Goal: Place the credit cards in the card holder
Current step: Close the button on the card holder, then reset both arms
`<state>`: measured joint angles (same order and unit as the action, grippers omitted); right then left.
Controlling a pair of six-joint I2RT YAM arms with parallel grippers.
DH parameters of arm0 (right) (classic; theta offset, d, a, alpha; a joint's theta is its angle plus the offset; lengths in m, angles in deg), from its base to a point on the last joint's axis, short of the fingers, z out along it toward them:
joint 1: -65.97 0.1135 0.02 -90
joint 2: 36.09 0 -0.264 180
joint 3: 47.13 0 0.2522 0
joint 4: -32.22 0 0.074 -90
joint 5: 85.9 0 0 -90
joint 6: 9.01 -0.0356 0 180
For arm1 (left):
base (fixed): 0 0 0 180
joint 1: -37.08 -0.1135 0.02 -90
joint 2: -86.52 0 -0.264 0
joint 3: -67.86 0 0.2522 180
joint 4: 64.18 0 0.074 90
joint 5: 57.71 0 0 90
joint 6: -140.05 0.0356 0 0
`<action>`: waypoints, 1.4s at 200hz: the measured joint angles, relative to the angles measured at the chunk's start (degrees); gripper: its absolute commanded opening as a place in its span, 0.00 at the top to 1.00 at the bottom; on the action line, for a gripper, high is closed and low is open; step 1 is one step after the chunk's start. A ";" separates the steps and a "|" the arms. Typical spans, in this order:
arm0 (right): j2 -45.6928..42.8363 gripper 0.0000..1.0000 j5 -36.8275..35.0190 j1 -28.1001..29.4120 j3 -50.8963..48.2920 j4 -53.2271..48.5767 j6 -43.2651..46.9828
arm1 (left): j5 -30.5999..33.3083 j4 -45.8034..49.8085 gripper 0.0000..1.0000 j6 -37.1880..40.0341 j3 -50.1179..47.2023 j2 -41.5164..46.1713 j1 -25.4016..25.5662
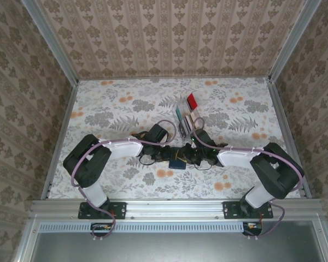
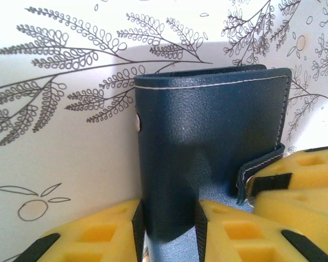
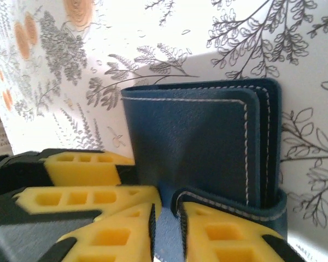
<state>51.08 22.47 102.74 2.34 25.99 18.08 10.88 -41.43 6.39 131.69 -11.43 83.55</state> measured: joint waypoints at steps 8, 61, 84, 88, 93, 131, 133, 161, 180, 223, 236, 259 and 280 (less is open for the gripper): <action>-1.92 0.61 -0.59 -0.09 -0.04 -1.60 0.35 | 0.35 -0.04 0.65 0.02 -0.37 0.70 0.00; -27.50 0.34 -26.32 -1.68 7.04 -24.15 13.57 | 10.75 2.40 0.33 2.99 -4.55 18.18 -0.26; -36.02 0.14 -44.61 -4.13 5.16 -24.59 24.59 | 19.04 4.42 0.15 6.78 -5.27 26.88 -4.48; -36.98 0.10 -47.23 -5.07 3.69 -22.84 27.76 | 20.09 4.55 0.13 7.15 -5.64 28.04 -5.79; -37.57 0.08 -49.75 -6.36 1.73 -20.92 30.29 | 21.86 4.76 0.10 8.41 -6.25 29.73 -8.00; -26.27 0.06 -49.94 -25.20 -4.79 -12.85 42.45 | 34.73 4.76 0.00 15.54 -10.97 35.45 -24.24; -25.66 0.06 -49.72 -25.70 -4.81 -12.46 42.75 | 35.30 4.79 0.00 15.93 -11.06 35.45 -25.20; -17.07 0.05 -45.59 -28.06 -6.88 2.89 51.12 | 41.66 2.23 0.00 21.68 -11.63 33.99 -35.26; -10.12 0.03 -43.06 -28.39 -7.58 13.05 55.89 | 43.41 -2.78 0.00 25.00 -13.86 33.16 -39.39; -1.92 0.02 -33.64 -32.92 -10.80 30.12 60.22 | 44.15 -21.11 0.00 33.97 -22.29 24.87 -40.94; -0.50 0.01 -31.67 -33.97 -13.16 35.95 60.70 | 43.63 -25.31 0.00 36.30 -23.37 21.64 -40.89; 0.35 0.00 -29.38 -34.07 -13.90 37.66 61.22 | 41.53 -35.93 0.00 40.65 -24.46 17.64 -40.89; 0.33 0.00 -28.57 -34.47 -13.79 39.34 61.05 | 39.17 -44.35 0.00 42.95 -24.44 13.38 -41.07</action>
<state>51.41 -6.09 68.27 -11.45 65.33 79.12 50.05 -85.78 49.34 107.25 1.94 42.49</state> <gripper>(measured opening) 0.995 0.999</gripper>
